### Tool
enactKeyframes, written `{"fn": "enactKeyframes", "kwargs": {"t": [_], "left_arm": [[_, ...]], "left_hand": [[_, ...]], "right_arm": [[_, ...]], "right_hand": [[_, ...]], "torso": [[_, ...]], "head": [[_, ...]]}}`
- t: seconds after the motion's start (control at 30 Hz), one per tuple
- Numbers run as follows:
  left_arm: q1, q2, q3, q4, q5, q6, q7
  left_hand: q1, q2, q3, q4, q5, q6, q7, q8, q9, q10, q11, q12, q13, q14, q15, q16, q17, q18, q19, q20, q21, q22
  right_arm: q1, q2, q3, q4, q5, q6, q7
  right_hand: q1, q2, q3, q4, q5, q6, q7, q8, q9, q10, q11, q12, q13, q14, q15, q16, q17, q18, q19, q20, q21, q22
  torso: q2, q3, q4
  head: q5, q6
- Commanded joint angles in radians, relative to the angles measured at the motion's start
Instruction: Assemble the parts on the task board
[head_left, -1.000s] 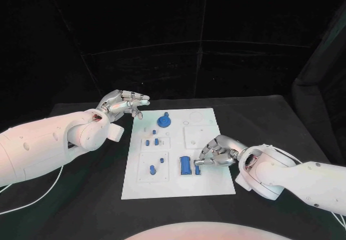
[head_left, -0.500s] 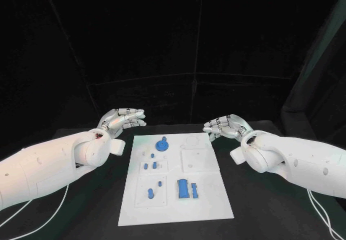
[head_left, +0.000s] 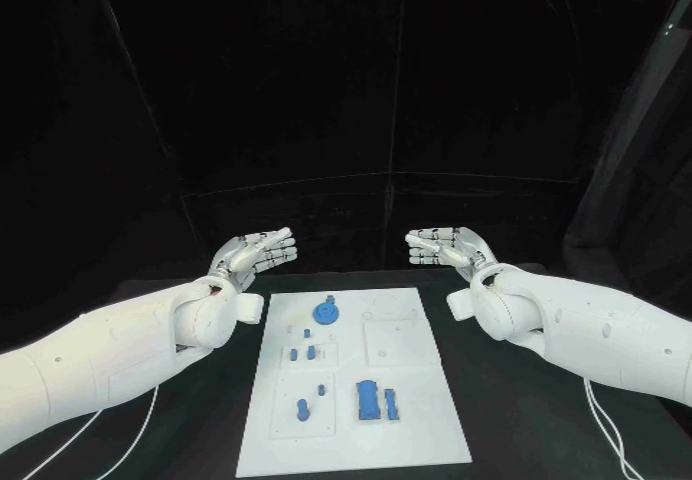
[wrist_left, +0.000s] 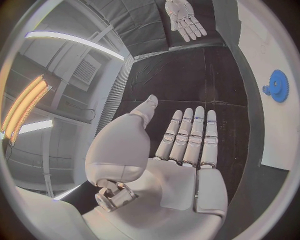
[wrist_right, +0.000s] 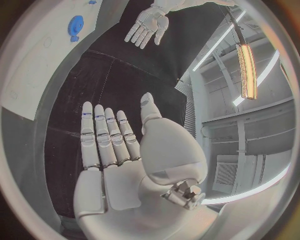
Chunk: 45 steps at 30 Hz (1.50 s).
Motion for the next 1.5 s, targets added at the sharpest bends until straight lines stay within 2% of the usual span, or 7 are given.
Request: {"fn": "enactKeyframes", "kwargs": {"t": [0.03, 0.33, 0.37, 0.5, 0.53, 0.57, 1.5], "left_arm": [[-0.004, -0.006, 0.007, 0.026, -0.011, -0.036, 0.004], [-0.051, -0.053, 0.047, 0.198, -0.059, -0.25, 0.021], [-0.062, -0.063, 0.056, 0.236, -0.069, -0.297, 0.024], [-0.088, -0.089, 0.078, 0.331, -0.095, -0.417, 0.034], [-0.094, -0.095, 0.083, 0.353, -0.101, -0.444, 0.036], [-0.099, -0.1, 0.088, 0.372, -0.107, -0.467, 0.038], [-0.126, -0.127, 0.111, 0.471, -0.134, -0.591, 0.048]], "left_hand": [[-0.343, 0.027, -0.075, 0.024, -0.026, -0.26, -0.049, -0.092, -0.034, -0.268, -0.046, -0.042, -0.032, -0.238, -0.042, -0.079, -0.036, -0.054, -0.203, -0.073, -0.081, -0.088], [-0.573, 0.027, -0.126, 0.024, -0.026, -0.436, -0.083, -0.092, -0.034, -0.449, -0.145, -0.13, -0.032, -0.399, -0.13, -0.133, -0.112, -0.08, -0.34, -0.122, -0.081, -0.147], [-0.6, 0.027, -0.132, 0.024, -0.026, -0.456, -0.155, -0.092, -0.034, -0.469, -0.145, -0.13, -0.032, -0.418, -0.13, -0.139, -0.112, -0.08, -0.355, -0.128, -0.081, -0.154], [-0.67, 0.027, -0.147, 0.024, -0.026, -0.509, -0.155, -0.092, -0.034, -0.525, -0.145, -0.13, -0.032, -0.467, -0.13, -0.155, -0.112, -0.161, -0.396, -0.143, -0.081, -0.172], [-0.688, 0.027, -0.151, 0.024, -0.026, -0.522, -0.155, -0.092, -0.034, -0.539, -0.145, -0.13, -0.032, -0.479, -0.13, -0.159, -0.112, -0.161, -0.407, -0.147, -0.081, -0.176], [-0.703, 0.027, -0.154, 0.024, -0.026, -0.534, -0.155, -0.092, -0.034, -0.55, -0.145, -0.13, -0.032, -0.489, -0.13, -0.163, -0.112, -0.161, -0.416, -0.15, -0.081, -0.18], [-0.958, 0.027, -0.236, 0.024, -0.026, -0.725, -0.155, -0.092, -0.034, -0.749, -0.145, -0.13, -0.032, -0.665, -0.13, -0.249, -0.112, -0.161, -0.563, -0.229, -0.081, -0.275]], "right_arm": [[-0.006, -0.006, 0.003, 0.033, 0.022, -0.039, 0.013], [-0.058, -0.059, 0.022, 0.241, 0.158, -0.234, 0.102], [-0.067, -0.067, 0.025, 0.276, 0.181, -0.267, 0.117], [-0.085, -0.086, 0.031, 0.348, 0.228, -0.335, 0.148], [-0.089, -0.089, 0.033, 0.362, 0.237, -0.348, 0.154], [-0.092, -0.092, 0.034, 0.374, 0.245, -0.359, 0.158], [-0.098, -0.098, 0.036, 0.398, 0.261, -0.382, 0.169]], "right_hand": [[-0.387, -0.102, 0.051, 0.02, -0.046, -0.257, -0.05, -0.034, -0.037, -0.284, -0.045, -0.034, -0.036, -0.295, -0.035, -0.037, -0.084, -0.052, -0.282, -0.064, -0.099, -0.034], [-0.643, -0.102, 0.086, 0.02, -0.046, -0.428, -0.082, -0.034, -0.114, -0.472, -0.14, -0.034, -0.111, -0.491, -0.108, -0.037, -0.084, -0.085, -0.468, -0.106, -0.099, -0.107], [-0.674, -0.102, 0.089, 0.02, -0.046, -0.448, -0.154, -0.034, -0.114, -0.495, -0.14, -0.034, -0.111, -0.514, -0.108, -0.037, -0.084, -0.09, -0.491, -0.111, -0.099, -0.107], [-0.752, -0.102, 0.161, 0.02, -0.046, -0.5, -0.154, -0.034, -0.114, -0.552, -0.14, -0.034, -0.111, -0.574, -0.108, -0.037, -0.084, -0.096, -0.548, -0.124, -0.099, -0.107], [-0.77, -0.102, 0.161, 0.02, -0.046, -0.512, -0.154, -0.034, -0.114, -0.565, -0.14, -0.034, -0.111, -0.588, -0.108, -0.037, -0.084, -0.171, -0.56, -0.127, -0.099, -0.107], [-0.786, -0.102, 0.161, 0.02, -0.046, -0.523, -0.154, -0.034, -0.114, -0.577, -0.14, -0.034, -0.111, -0.6, -0.108, -0.037, -0.084, -0.101, -0.573, -0.198, -0.099, -0.107], [-1.069, -0.102, 0.161, 0.02, -0.046, -0.709, -0.154, -0.034, -0.114, -0.784, -0.14, -0.034, -0.111, -0.816, -0.108, -0.037, -0.084, -0.171, -0.778, -0.198, -0.099, -0.107]], "torso": [[-0.009, 0.0049, 0.0165], [-0.014, 0.0078, 0.0252], [-0.014, 0.0078, 0.0252], [-0.014, 0.0078, 0.0252], [-0.014, 0.0078, 0.0252], [-0.014, 0.0078, 0.0252], [-0.014, 0.0078, 0.0252]], "head": [[0.015, -0.007], [0.025, -0.012], [0.025, -0.012], [0.025, -0.012], [0.025, -0.012], [0.025, -0.012], [0.025, -0.012]]}}
